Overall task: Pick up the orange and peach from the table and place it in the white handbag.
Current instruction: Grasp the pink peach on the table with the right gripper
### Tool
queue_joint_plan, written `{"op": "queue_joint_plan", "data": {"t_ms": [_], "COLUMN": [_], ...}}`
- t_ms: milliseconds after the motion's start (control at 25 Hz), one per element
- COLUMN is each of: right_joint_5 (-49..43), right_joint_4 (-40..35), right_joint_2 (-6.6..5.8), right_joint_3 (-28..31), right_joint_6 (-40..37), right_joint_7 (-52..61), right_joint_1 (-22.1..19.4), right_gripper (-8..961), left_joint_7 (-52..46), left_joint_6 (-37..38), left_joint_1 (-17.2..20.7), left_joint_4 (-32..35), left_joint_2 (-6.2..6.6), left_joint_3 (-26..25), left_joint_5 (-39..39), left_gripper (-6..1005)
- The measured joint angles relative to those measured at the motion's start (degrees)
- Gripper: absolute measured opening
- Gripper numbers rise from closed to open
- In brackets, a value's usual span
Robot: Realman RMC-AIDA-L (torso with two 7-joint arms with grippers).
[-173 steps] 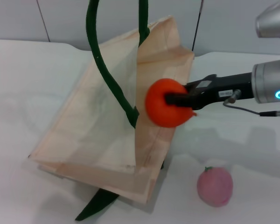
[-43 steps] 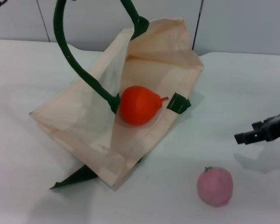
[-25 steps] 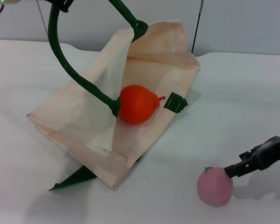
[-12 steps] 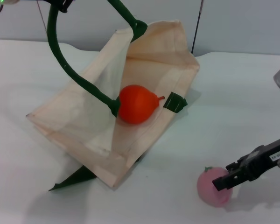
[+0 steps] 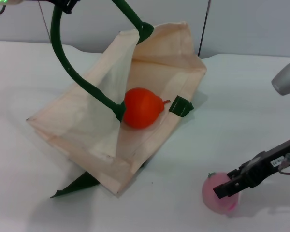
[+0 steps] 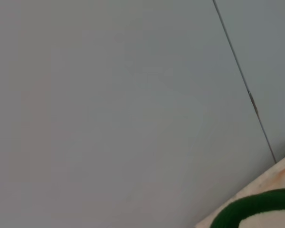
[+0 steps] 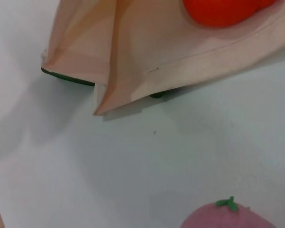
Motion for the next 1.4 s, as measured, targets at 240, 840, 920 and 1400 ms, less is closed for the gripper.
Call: {"op": "queue_joint_plan", "data": {"t_ms": [240, 840, 920, 1400], "right_joint_5": [-0.59, -2.46, -2.12, -0.25], "right_joint_4": [0.03, -0.42, -0.32, 1.83], "right_joint_2": [-0.26, -0.22, -0.15, -0.17], "right_joint_3": [-0.01, 0.68, 0.51, 0.21], "right_joint_6": [-0.23, -0.23, -0.32, -1.86], "right_joint_7": [-0.03, 0.45, 0.36, -0.09], "right_joint_1": [0.61, 0.9, 0.9, 1.18], "right_gripper": [804, 793, 791, 781], "left_joint_7": [0.04, 0.04, 0.04, -0.06], "left_joint_6": [0.0, 0.01, 0.01, 0.01], "left_joint_1": [0.0, 0.18, 0.07, -0.19], "left_joint_4": [-0.09, -0.29, -0.34, -0.48], "left_joint_2": [0.0, 0.0, 0.0, 0.0], "left_joint_3": [0.05, 0.1, 0.1, 0.1], "left_joint_5": [-0.02, -0.02, -0.02, -0.02], "left_gripper": [117, 117, 117, 117]}}
